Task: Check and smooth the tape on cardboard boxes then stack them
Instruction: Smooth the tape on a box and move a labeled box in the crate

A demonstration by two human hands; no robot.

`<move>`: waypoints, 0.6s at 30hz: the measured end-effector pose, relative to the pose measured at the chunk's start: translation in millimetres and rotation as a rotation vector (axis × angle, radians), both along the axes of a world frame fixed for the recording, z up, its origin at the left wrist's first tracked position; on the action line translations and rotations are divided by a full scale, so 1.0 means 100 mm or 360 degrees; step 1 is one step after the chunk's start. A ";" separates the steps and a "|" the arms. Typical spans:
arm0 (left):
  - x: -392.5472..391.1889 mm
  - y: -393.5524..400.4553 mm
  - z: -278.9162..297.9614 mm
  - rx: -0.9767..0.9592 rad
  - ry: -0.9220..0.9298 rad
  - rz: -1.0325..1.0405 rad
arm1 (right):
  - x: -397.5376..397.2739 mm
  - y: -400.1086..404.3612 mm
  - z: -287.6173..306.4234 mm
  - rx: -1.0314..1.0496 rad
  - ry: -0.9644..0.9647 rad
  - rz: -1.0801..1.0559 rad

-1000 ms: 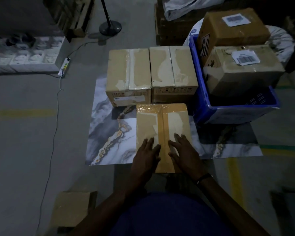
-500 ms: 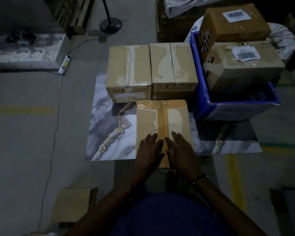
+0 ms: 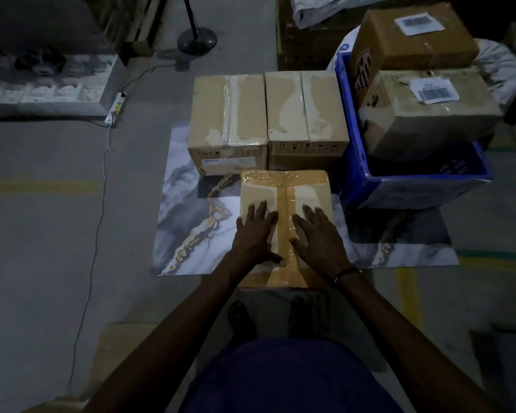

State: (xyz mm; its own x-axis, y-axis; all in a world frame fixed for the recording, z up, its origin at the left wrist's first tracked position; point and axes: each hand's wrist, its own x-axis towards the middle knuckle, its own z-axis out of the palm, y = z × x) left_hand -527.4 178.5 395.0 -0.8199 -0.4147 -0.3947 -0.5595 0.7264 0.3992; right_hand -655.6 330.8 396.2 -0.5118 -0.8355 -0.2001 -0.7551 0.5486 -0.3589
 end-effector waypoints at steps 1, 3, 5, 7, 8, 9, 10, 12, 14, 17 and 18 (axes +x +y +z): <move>-0.02 0.00 0.03 -0.0008 -0.0020 0.0000 | -0.02 -0.02 0.02 -0.0003 0.0010 0.0004; -0.06 0.05 0.04 -0.0033 -0.0073 -0.0003 | -0.02 -0.02 0.08 0.0011 -0.0011 0.0008; -0.08 0.14 0.03 -0.0010 -0.0098 -0.0009 | 0.02 -0.01 0.10 0.0029 -0.0040 0.0005; -0.09 0.27 0.00 0.0008 -0.0089 -0.0010 | 0.08 0.02 0.07 0.0044 -0.0043 0.0000; -0.08 0.31 0.00 -0.0004 -0.0080 -0.0012 | 0.10 0.02 0.04 0.0055 -0.0029 -0.0001; -0.08 0.34 0.01 -0.0014 -0.0078 -0.0015 | 0.12 0.03 0.02 0.0070 -0.0011 -0.0002; -0.07 0.35 0.02 -0.0017 -0.0070 -0.0017 | 0.12 0.04 -0.01 0.0085 -0.0002 -0.0005; -0.04 0.34 0.03 0.0009 -0.0026 -0.0011 | 0.12 0.06 -0.01 0.0086 -0.0025 -0.0015; 0.04 0.34 0.06 0.0004 0.0046 0.0033 | 0.13 0.11 0.03 0.0037 -0.0104 -0.0039; 0.27 0.43 -0.01 -0.0137 0.0165 0.0074 | 0.20 0.26 0.04 0.0017 -0.0134 -0.0072; 0.34 0.46 -0.07 -0.0187 0.0217 0.0059 | 0.23 0.32 0.02 0.0015 -0.0108 -0.0061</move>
State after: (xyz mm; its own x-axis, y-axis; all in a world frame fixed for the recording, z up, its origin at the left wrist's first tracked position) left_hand -493.8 225.0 388.5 -0.8460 -0.4821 -0.2278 -0.5330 0.7525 0.3868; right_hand -633.0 362.6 397.7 -0.5284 -0.8135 -0.2428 -0.7077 0.5801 -0.4033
